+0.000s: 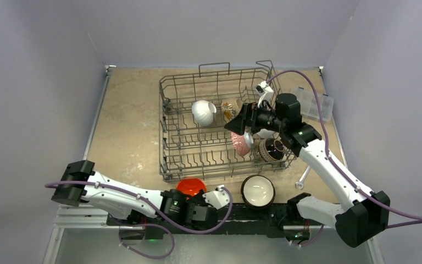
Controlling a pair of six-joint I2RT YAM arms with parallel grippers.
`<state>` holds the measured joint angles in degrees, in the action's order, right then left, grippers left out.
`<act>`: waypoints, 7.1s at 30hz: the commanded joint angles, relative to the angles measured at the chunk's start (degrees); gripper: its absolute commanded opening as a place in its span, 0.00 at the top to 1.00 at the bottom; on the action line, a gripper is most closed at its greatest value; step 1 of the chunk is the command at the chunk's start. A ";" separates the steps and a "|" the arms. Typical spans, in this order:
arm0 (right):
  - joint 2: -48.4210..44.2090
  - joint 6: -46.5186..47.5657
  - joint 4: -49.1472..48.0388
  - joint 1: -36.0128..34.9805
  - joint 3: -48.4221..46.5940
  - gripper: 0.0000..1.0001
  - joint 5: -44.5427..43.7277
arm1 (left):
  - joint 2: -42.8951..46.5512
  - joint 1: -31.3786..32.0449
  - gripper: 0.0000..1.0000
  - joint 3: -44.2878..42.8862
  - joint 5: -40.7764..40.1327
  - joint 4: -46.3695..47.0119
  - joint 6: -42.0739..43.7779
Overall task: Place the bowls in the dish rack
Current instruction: Pick up the bowl from the center of the board, then adjust the bowl in the dish rack.
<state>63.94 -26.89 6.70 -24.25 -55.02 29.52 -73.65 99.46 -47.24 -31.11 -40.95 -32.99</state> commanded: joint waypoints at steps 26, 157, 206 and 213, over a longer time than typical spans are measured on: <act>-4.18 1.15 2.22 0.33 -6.32 0.01 -1.85 | 13.58 0.12 1.00 -12.73 5.39 8.86 8.74; -9.56 6.57 12.37 0.32 -8.78 0.01 -19.50 | 0.68 -46.85 1.00 22.88 17.10 83.86 -58.10; 3.55 10.37 21.02 -0.35 -5.57 0.31 -17.97 | 6.49 -46.98 1.00 22.90 10.99 62.51 -67.49; 7.28 9.37 23.41 -10.25 -7.57 0.15 -29.98 | 5.59 -47.15 1.00 22.50 11.42 63.78 -66.25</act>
<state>70.19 -17.69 27.68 -27.97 -58.92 9.15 -66.72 52.12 -25.71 -19.99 32.75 -101.16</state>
